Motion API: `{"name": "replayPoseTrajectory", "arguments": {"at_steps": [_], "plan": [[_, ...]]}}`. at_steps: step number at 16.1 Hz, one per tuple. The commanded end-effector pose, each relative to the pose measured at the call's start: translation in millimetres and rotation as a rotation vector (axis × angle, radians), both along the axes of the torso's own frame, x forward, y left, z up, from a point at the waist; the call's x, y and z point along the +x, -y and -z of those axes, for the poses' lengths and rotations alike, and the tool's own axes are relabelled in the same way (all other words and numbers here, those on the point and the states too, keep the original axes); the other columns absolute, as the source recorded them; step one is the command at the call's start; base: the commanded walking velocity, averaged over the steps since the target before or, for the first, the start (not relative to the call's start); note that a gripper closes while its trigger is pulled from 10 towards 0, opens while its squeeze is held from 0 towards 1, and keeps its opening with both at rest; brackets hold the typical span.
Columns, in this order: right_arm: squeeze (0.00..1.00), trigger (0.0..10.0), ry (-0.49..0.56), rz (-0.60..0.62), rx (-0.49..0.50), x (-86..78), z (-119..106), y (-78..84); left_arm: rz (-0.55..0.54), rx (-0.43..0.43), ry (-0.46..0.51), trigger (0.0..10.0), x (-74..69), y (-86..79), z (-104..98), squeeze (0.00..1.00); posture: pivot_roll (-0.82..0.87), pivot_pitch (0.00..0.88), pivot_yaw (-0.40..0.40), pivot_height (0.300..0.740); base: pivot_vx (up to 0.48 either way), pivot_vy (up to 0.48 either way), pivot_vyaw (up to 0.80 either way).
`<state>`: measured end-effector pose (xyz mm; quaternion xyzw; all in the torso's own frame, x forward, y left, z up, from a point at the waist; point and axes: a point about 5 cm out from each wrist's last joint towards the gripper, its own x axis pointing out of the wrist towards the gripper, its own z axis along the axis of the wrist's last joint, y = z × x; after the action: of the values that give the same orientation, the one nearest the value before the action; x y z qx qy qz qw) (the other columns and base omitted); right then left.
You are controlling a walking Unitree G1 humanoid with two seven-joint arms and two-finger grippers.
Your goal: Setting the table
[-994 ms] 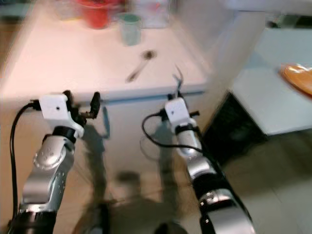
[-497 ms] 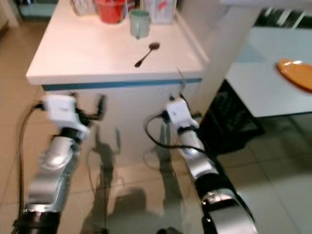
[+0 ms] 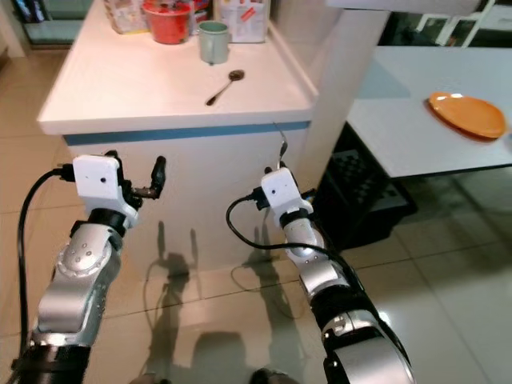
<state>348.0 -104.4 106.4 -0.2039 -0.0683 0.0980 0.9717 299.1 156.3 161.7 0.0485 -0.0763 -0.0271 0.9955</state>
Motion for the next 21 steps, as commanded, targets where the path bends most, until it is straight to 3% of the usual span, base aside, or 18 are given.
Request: {"name": "replayPoseTrajectory", "arguments": {"at_steps": [1,9,13,21], "plan": [[0.00,0.0,-0.012,0.006,-0.019,2.1,0.0,4.7,0.017,0.012,-0.015,10.0,1.6,7.7,1.8,0.00,0.17,0.081,-0.062,0.740,0.000,-0.446,0.00],[0.00,0.0,-0.029,-0.012,-0.013,-0.3,3.1,2.4,0.013,0.004,-0.022,10.0,2.2,8.3,3.2,0.00,0.17,0.086,-0.060,0.740,0.000,-0.434,0.00],[0.00,0.0,0.114,0.007,-0.024,6.6,-21.4,5.3,0.024,0.007,-0.002,10.0,5.0,12.7,0.0,0.00,0.16,0.076,-0.056,0.740,0.265,-0.398,0.00],[0.00,0.0,0.116,-0.004,-0.014,4.7,-19.9,0.5,0.003,0.057,-0.031,10.0,8.8,13.2,4.6,0.00,0.15,0.079,-0.048,0.740,0.343,-0.326,0.00]]}}
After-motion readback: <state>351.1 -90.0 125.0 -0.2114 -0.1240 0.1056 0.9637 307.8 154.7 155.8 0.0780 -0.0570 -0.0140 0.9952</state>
